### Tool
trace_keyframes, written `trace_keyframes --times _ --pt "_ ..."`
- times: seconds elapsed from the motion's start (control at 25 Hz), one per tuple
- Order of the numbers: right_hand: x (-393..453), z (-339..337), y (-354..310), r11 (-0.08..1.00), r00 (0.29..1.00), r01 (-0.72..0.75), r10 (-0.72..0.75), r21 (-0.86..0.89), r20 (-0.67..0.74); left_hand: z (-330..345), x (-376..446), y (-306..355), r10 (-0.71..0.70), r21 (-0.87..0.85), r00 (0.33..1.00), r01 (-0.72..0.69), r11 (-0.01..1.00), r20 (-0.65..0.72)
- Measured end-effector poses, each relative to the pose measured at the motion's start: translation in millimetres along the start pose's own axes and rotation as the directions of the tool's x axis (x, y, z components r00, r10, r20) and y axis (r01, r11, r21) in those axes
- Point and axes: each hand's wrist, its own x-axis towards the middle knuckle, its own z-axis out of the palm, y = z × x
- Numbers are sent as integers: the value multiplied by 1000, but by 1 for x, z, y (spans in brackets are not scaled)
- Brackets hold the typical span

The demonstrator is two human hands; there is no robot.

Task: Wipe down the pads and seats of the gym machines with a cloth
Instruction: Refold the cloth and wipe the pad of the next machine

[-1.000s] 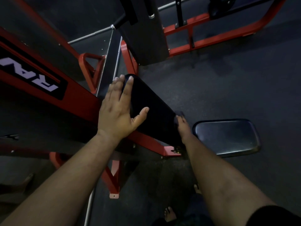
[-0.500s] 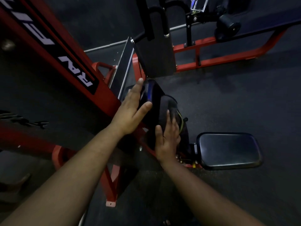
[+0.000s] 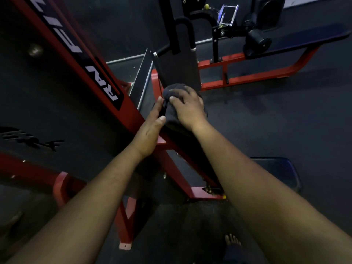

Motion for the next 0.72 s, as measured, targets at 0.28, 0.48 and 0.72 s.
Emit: trace_keyframes --times 0.28,0.48,0.72 --pt "-46 26 77 977 991 66 -40 204 -127 11 11 2 20 458 1000 -26 889 19" --pt "0 28 152 946 990 -141 135 293 39 42 23 4 170 774 980 -29 633 -102" --pt "-26 41 245 896 896 -417 377 155 234 45 25 -6 218 769 964 -24 639 -151"
